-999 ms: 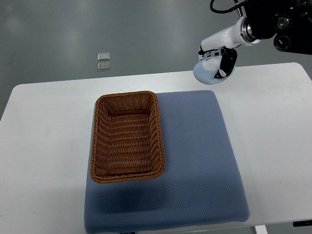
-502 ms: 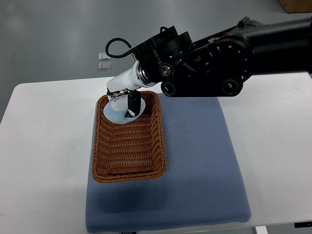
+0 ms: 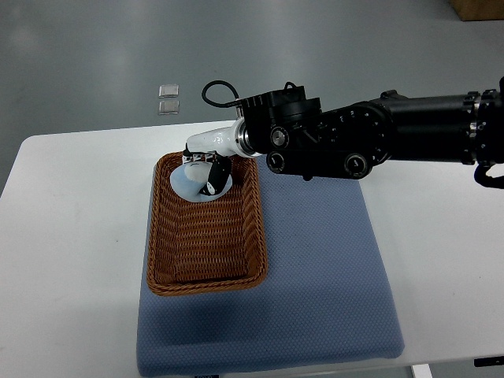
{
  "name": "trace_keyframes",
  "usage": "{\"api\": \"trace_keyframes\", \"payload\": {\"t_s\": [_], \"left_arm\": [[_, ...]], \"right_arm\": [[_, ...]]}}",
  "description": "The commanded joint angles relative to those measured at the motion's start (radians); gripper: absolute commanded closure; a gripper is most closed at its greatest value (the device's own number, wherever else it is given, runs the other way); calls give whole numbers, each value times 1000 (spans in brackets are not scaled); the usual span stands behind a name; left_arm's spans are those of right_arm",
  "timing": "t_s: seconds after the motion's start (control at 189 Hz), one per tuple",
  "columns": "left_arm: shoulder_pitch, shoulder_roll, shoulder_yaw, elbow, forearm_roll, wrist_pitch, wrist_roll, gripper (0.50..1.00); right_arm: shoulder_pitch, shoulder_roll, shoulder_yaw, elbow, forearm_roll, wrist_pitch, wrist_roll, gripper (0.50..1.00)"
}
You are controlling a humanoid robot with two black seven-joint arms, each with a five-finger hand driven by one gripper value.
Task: Place blue toy in brown basket
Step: 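Carry the toy with the right hand over the wicker basket and lower, then open the right hand to release the toy into the basket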
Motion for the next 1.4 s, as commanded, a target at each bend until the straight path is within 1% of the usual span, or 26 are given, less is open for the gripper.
{"api": "trace_keyframes", "payload": {"t_s": [0.0, 0.074, 0.206, 0.275, 0.455, 0.507, 0.529, 0.534, 0.576, 0.613, 0.661, 0.698, 0.767, 0.804, 0.851, 0.899, 1.01, 1.047, 1.105, 1.195, 1.253, 1.396], "left_arm": [[0, 0, 0, 2, 0, 0, 0, 500], [0, 0, 0, 0, 0, 0, 0, 500], [0, 0, 0, 0, 0, 0, 0, 500], [0, 0, 0, 0, 0, 0, 0, 500], [0, 0, 0, 0, 0, 0, 0, 500], [0, 0, 0, 0, 0, 0, 0, 500], [0, 0, 0, 0, 0, 0, 0, 500], [0, 0, 0, 0, 0, 0, 0, 500], [0, 0, 0, 0, 0, 0, 0, 500], [0, 0, 0, 0, 0, 0, 0, 500], [0, 0, 0, 0, 0, -1, 0, 500], [0, 0, 1, 0, 0, 0, 0, 500], [0, 0, 1, 0, 0, 0, 0, 500], [0, 0, 1, 0, 0, 0, 0, 500], [0, 0, 1, 0, 0, 0, 0, 500], [0, 0, 1, 0, 0, 0, 0, 500], [0, 0, 1, 0, 0, 0, 0, 500], [0, 0, 1, 0, 0, -1, 0, 500], [0, 0, 3, 0, 0, 0, 0, 500], [0, 0, 2, 0, 0, 0, 0, 500], [0, 0, 1, 0, 0, 0, 0, 500], [0, 0, 1, 0, 0, 0, 0, 500]], "right_arm": [[-41, 0, 20, 0, 0, -22, 19, 842], [-55, 0, 22, 0, 2, -25, 24, 842], [-96, 0, 22, 11, 2, -57, 41, 838], [-113, 0, 22, 14, 2, -59, 51, 838], [-142, 0, 23, 12, 0, -68, 56, 830], [-147, 0, 22, 12, 0, -68, 59, 812], [-150, 0, 22, 12, 0, -67, 61, 799], [-151, 0, 22, 12, 0, -67, 61, 789], [-157, 0, 22, 12, 0, -67, 62, 775], [-167, 0, 22, 12, 0, -67, 62, 748], [-176, 0, 22, 12, -3, -67, 64, 736], [-182, 0, 22, 12, -3, -67, 64, 709], [-187, 0, 22, 11, -5, -67, 64, 701], [-185, 0, 22, 8, -5, -67, 65, 679], [-185, 0, 22, 5, -5, -67, 70, 668], [-183, 0, 22, 2, -5, -65, 76, 646], [-173, 0, 23, -1, -3, -64, 79, 636], [-165, 0, 27, -3, -1, -56, 79, 603], [-145, 0, 40, -3, 0, -47, 79, 599], [-127, 0, 114, -3, 0, 13, 79, 599], [-127, 0, 160, -4, 2, 33, 79, 599], [-128, 0, 284, -18, 3, 36, 81, 599]]}}
